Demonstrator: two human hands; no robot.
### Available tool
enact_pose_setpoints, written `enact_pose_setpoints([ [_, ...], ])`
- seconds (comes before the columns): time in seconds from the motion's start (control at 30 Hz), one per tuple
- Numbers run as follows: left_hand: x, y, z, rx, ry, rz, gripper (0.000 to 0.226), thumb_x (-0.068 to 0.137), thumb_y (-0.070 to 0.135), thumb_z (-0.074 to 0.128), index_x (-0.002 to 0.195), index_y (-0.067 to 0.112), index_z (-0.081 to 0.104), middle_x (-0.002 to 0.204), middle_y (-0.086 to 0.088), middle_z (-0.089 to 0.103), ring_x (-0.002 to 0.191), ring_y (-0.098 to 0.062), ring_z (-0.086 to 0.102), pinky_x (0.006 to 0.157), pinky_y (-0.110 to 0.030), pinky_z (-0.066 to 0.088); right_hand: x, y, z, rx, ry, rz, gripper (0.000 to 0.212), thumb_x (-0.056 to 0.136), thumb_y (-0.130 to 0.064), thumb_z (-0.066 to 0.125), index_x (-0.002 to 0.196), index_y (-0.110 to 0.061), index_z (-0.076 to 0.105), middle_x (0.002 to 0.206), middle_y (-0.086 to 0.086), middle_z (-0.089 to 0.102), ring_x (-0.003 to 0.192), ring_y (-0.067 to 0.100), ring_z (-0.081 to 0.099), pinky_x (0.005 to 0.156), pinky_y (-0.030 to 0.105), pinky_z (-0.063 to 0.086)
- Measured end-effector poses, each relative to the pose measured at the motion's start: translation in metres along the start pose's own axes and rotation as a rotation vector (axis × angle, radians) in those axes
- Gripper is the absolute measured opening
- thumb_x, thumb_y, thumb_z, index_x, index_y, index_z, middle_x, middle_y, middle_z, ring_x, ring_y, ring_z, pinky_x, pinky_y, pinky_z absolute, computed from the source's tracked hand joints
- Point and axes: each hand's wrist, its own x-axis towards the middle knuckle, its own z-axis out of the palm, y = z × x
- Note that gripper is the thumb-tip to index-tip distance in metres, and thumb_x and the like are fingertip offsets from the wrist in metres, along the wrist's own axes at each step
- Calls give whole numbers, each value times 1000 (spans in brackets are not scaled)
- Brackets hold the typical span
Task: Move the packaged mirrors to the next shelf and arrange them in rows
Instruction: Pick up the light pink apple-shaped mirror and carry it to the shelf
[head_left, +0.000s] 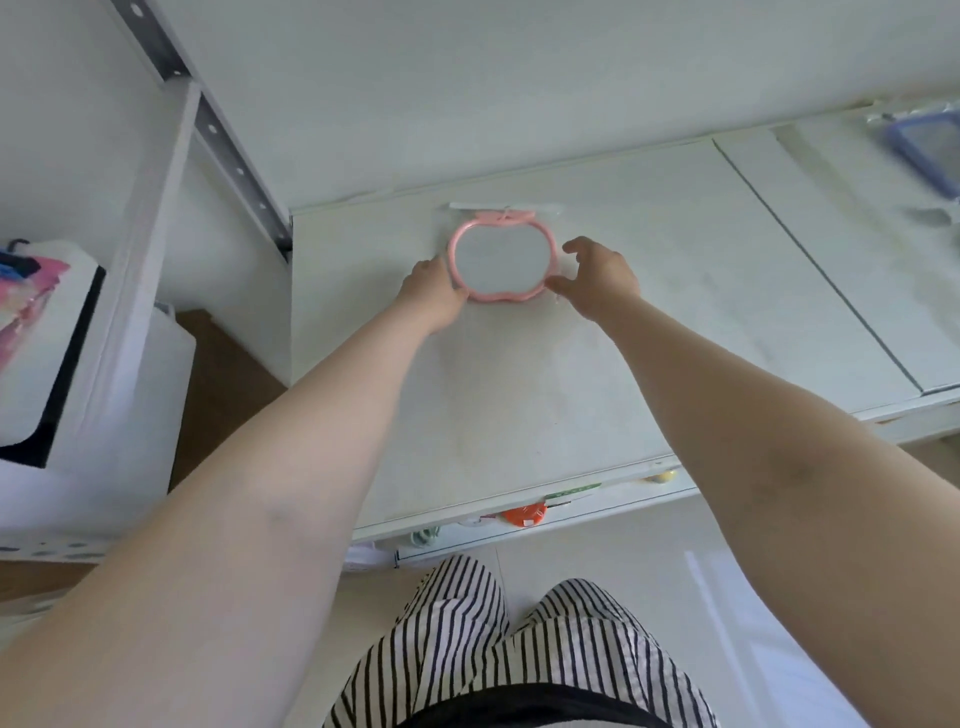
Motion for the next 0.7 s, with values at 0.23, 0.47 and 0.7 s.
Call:
enact_pose_setpoints([
  [0.23,11,6,19,-447,42,-206,45,88,26,54,125,0,49,124,-19,57,114,-34,57,95,-39,46,6,-11,31,186,32,71,55,84,-32,66,134,-19,48,121,4,62,114,24,55,88,33,47],
  [0.47,-19,1,6,-899,-37,-380,20,91,5,57,72,13,56,70,-6,55,58,-15,50,57,-26,44,-26,-19,17,743,64,306,59,79,-2,68,132,-13,46,114,4,61,89,22,64,63,25,48],
  [0.7,-67,18,-20,-1002,-104,-392,20,90,3,58,74,15,58,61,-2,63,63,-14,56,66,-25,48,-73,-13,-25,884,31,433,8,78,-4,66,71,-8,68,74,9,64,66,20,58,69,30,50],
])
